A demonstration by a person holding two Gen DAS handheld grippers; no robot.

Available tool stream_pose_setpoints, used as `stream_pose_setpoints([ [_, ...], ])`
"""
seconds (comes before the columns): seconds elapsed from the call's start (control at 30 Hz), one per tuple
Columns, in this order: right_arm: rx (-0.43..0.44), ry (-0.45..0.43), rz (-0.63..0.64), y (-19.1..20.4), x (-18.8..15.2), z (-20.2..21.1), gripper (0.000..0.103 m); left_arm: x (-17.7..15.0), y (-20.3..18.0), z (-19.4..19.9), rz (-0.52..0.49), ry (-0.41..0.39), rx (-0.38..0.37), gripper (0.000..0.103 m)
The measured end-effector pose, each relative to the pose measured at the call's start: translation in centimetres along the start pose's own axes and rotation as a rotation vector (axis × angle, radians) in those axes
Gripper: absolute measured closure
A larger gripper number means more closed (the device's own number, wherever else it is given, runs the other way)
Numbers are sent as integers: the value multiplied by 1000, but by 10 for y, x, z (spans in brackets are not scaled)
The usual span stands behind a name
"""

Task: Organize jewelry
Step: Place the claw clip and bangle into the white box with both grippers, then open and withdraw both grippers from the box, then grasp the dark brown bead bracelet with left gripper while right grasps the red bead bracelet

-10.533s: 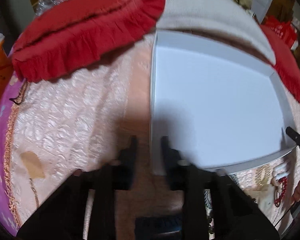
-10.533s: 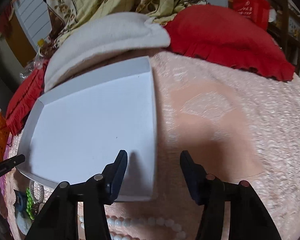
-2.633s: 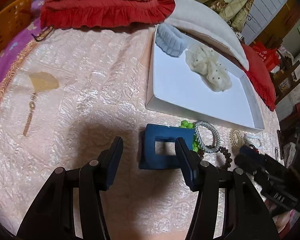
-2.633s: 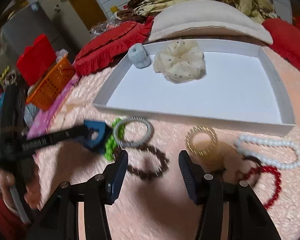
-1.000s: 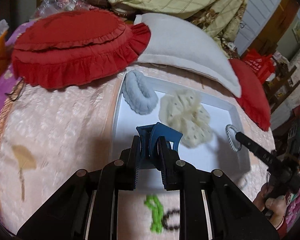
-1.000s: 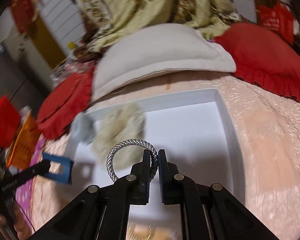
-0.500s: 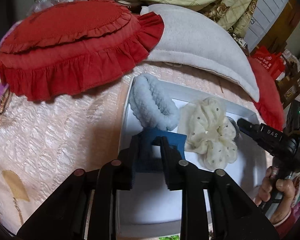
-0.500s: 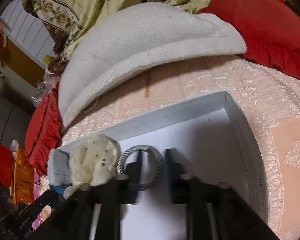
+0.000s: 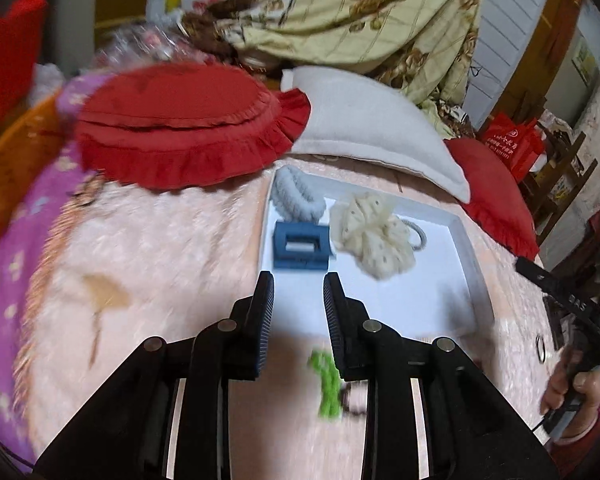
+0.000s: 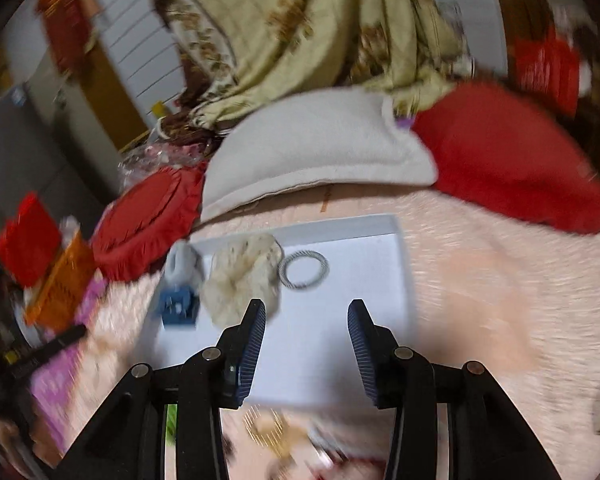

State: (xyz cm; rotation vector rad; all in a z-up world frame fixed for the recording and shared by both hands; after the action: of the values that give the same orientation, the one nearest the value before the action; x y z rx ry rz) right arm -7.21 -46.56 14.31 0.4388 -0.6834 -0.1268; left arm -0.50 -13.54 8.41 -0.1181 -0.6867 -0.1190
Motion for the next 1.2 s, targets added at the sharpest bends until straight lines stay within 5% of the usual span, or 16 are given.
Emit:
stream_pose_setpoints([
  [0.17,-218,-131,233,17,-40,88,62,-54,18,58,-5,-72,80,76],
  [0.2,-256,-173,253,18,-45,102,58,-63,21,65,0,-78,92,76],
  [0.3,-320,-324,293,21,-64,143,25,-90,31,90,23,-98,130,76],
  [0.33,-303,-347,277,20,-70,151,25,-96,34,97,31,-106,134,76],
  [0.5,-142,-242,93,7,-100,153,32,-117,46,133,48,-140,143,76],
  [0.73,-99,-202,194,38,-116,161,32,-115,53,144,39,-155,158,75],
  [0.87,-76,-129,171,30,-113,131,32,-115,46,124,20,-119,152,75],
  [1.03,-21,-49,68,3,-116,93,48,-110,26,86,-10,-34,107,75],
  [1.2,-15,38,22,-29,-120,54,49,-106,-21,42,-109,30,47,75],
])
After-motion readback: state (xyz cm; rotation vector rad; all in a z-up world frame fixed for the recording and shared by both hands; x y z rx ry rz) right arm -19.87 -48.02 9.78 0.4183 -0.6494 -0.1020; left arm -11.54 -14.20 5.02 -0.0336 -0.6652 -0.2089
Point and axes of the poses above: each gripper's, at about its wrist camera, not at the fingertips, and z roughly against the way its jaws point, y to its left, x to its top, the point moved 8 cm from there along -z, roughly the way its jaws point, and after that the axes turned 13 degrees about x, right-handed, at the moved point
